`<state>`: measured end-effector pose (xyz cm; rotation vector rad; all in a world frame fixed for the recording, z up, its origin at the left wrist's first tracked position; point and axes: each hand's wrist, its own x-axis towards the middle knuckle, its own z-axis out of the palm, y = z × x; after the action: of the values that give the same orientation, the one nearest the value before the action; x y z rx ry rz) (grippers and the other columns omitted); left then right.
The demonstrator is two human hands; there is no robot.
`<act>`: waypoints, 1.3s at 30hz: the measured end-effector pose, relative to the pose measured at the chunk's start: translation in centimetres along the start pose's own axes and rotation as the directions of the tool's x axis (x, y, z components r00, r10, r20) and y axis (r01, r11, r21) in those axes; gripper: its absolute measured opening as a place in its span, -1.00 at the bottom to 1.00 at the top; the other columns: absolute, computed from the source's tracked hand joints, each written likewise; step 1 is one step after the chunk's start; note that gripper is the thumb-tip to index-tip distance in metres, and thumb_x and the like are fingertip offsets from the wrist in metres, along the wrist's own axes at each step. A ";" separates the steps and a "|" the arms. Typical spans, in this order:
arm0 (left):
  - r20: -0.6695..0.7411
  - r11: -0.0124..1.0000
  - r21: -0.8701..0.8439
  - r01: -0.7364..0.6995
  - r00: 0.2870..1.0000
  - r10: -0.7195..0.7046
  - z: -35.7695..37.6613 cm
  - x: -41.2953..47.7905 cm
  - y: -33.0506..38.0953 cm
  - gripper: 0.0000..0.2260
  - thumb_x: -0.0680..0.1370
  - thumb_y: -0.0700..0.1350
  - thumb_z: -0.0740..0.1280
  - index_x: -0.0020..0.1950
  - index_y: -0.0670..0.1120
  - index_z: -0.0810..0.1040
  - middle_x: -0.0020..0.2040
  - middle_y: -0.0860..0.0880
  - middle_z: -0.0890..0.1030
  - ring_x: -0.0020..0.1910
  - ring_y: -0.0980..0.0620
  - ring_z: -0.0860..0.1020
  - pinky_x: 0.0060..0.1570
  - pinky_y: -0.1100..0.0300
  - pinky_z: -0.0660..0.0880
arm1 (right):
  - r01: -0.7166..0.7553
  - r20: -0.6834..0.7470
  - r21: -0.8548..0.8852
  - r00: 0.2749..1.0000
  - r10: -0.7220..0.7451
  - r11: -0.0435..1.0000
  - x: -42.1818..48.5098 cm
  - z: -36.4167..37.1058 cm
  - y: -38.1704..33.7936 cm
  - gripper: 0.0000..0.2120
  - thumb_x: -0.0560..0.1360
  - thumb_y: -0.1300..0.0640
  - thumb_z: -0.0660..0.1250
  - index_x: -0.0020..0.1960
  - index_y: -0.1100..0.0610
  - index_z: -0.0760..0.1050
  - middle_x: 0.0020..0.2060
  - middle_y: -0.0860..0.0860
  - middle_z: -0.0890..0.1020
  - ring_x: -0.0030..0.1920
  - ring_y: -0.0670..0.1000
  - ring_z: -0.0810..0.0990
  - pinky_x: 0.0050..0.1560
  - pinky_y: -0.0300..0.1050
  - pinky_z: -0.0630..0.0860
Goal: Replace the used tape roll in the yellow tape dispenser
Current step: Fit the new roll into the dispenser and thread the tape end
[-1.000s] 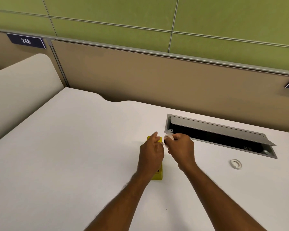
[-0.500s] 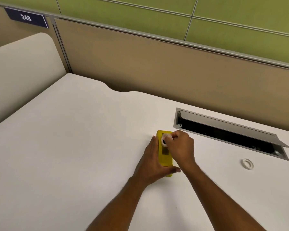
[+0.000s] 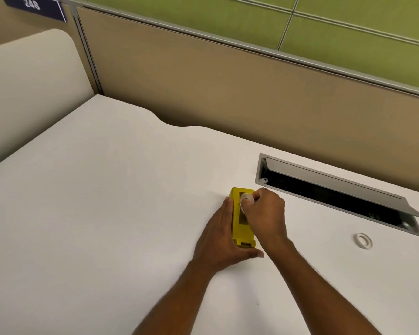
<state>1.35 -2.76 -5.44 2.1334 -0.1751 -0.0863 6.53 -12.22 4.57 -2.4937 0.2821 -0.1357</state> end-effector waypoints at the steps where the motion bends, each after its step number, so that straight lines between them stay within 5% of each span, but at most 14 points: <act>1: -0.005 1.000 0.004 -0.003 1.000 0.003 0.0 0.0 0.0 0.05 0.12 0.63 0.20 0.40 0.39 -0.36 0.47 0.36 -0.20 0.49 0.27 -0.08 0.41 0.33 -0.10 | 0.002 0.000 -0.008 1.000 -0.002 1.000 0.0 0.1 -0.1 -0.81 0.50 0.02 0.31 -0.19 0.13 0.52 -0.30 0.04 0.59 -0.32 0.01 0.56 -0.28 -0.09 0.56; 8: -0.002 0.999 -0.024 0.046 0.999 -0.046 0.1 0.0 0.2 0.11 0.10 0.67 0.10 0.47 0.20 -0.25 0.49 0.24 -0.14 0.50 0.22 -0.05 0.44 0.30 -0.08 | -0.001 0.012 -0.022 1.000 0.001 1.000 0.0 0.4 -0.4 -0.80 0.49 0.05 0.30 -0.18 0.18 0.53 -0.27 0.09 0.60 -0.28 0.05 0.57 -0.29 -0.12 0.48; 13: -0.009 0.999 -0.014 0.039 0.999 -0.039 -0.3 -0.2 0.6 0.10 0.12 0.65 0.11 0.49 0.17 -0.20 0.53 0.19 -0.09 0.48 0.28 -0.07 0.35 0.47 -0.17 | -0.004 0.027 -0.077 1.000 0.006 0.997 -0.1 0.7 -0.6 -0.80 0.48 0.03 0.33 -0.11 0.19 0.54 -0.18 0.11 0.62 -0.19 0.11 0.59 -0.23 -0.11 0.47; 18: -0.078 1.000 0.027 0.000 0.997 0.002 -0.6 -0.2 0.7 0.10 0.18 0.54 0.30 0.55 0.13 -0.10 0.58 0.15 0.04 0.52 0.24 0.04 0.45 0.29 0.05 | 0.059 0.004 -0.082 0.998 -0.059 0.995 -0.4 0.6 -0.7 -0.79 0.46 0.07 0.36 0.01 0.17 0.49 -0.11 0.11 0.61 -0.13 0.14 0.58 -0.21 -0.11 0.43; 25: -0.069 1.000 0.001 -0.005 0.998 0.005 0.0 0.0 0.0 0.05 0.19 0.62 0.12 0.52 0.17 -0.16 0.52 0.25 -0.09 0.43 0.46 -0.15 0.37 0.49 -0.16 | 0.152 0.028 -0.169 0.988 -0.149 0.974 -0.6 1.0 -0.4 -0.83 0.53 0.12 0.23 -0.04 0.22 0.52 -0.13 0.14 0.56 -0.23 0.02 0.44 -0.21 -0.15 0.34; 30: -0.041 0.998 -0.044 0.038 0.998 -0.039 0.7 0.3 -0.6 0.13 0.15 0.66 0.08 0.54 0.07 -0.11 0.54 0.16 -0.08 0.52 0.21 -0.02 0.42 0.39 -0.12 | 0.159 0.057 -0.172 0.987 -0.151 0.972 -0.4 0.8 -0.2 -0.80 0.55 0.11 0.22 -0.01 0.23 0.54 -0.08 0.14 0.54 -0.17 0.04 0.48 -0.17 -0.17 0.33; 39: -0.122 0.999 0.001 -0.048 0.991 0.047 -0.8 -0.2 0.5 0.06 0.20 0.54 0.30 0.48 0.31 -0.27 0.45 0.47 -0.20 0.41 0.50 -0.12 0.31 0.50 -0.04 | 0.157 0.000 -0.008 0.988 -0.157 0.988 -1.0 -0.5 0.3 -0.80 0.55 0.16 0.16 -0.02 0.17 0.55 -0.09 0.11 0.62 -0.17 0.00 0.51 -0.16 -0.16 0.42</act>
<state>1.16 -2.30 -4.59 2.1242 -0.1537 0.0718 5.46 -12.52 4.71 -2.5221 0.0861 -0.1997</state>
